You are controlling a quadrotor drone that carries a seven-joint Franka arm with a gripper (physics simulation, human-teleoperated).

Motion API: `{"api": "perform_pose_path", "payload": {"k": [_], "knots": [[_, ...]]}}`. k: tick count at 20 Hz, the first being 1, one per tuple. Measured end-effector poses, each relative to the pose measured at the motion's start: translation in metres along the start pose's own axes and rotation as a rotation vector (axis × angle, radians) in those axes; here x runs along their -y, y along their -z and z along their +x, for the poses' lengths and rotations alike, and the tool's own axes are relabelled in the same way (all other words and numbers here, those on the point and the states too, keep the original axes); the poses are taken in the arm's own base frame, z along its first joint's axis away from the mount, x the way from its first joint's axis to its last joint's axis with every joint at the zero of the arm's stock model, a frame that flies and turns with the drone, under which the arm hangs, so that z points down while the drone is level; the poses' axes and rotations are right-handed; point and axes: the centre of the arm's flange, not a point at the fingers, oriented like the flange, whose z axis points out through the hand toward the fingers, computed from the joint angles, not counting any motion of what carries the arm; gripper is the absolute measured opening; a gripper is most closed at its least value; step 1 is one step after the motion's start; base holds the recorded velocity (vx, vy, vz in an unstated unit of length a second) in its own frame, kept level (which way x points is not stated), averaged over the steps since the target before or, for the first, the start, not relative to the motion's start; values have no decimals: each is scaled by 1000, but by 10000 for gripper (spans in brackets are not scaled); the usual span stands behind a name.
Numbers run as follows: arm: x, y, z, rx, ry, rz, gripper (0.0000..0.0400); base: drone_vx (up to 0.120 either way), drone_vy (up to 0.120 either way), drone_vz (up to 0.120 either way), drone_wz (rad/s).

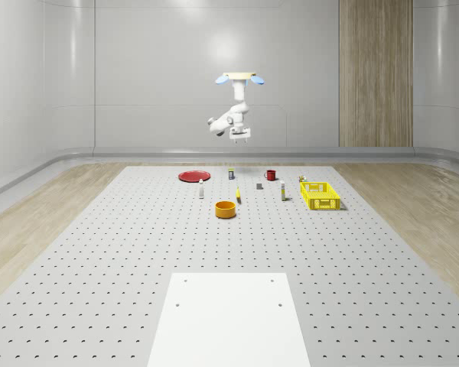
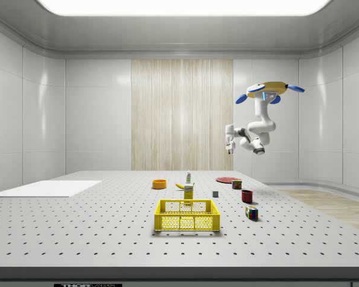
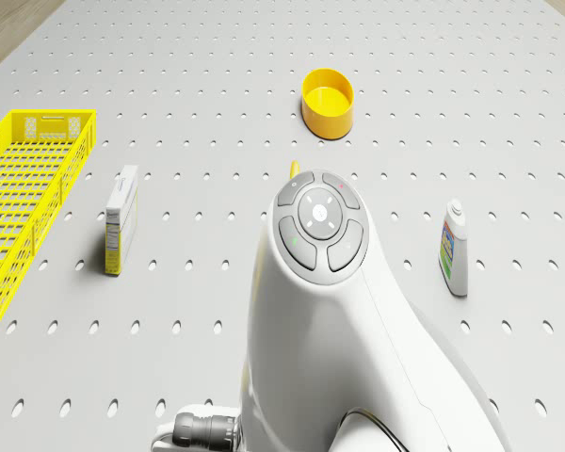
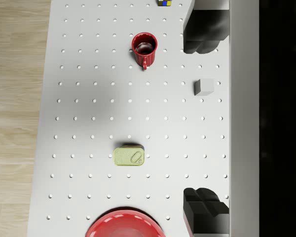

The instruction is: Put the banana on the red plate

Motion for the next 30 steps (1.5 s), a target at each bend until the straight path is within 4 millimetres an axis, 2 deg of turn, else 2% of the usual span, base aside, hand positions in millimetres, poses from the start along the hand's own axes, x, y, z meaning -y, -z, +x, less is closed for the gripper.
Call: {"api": "perform_pose_path", "payload": {"k": [6, 13, 30], "knots": [[4, 0, -4, -38, 1, -36, 400, 120, -120, -120, 0], [5, 0, -5, -52, 1, -49, 400, 120, 0, -11, 0], [5, 0, -6, -58, 1, -53, 400, 120, 0, -106, 0]]}}
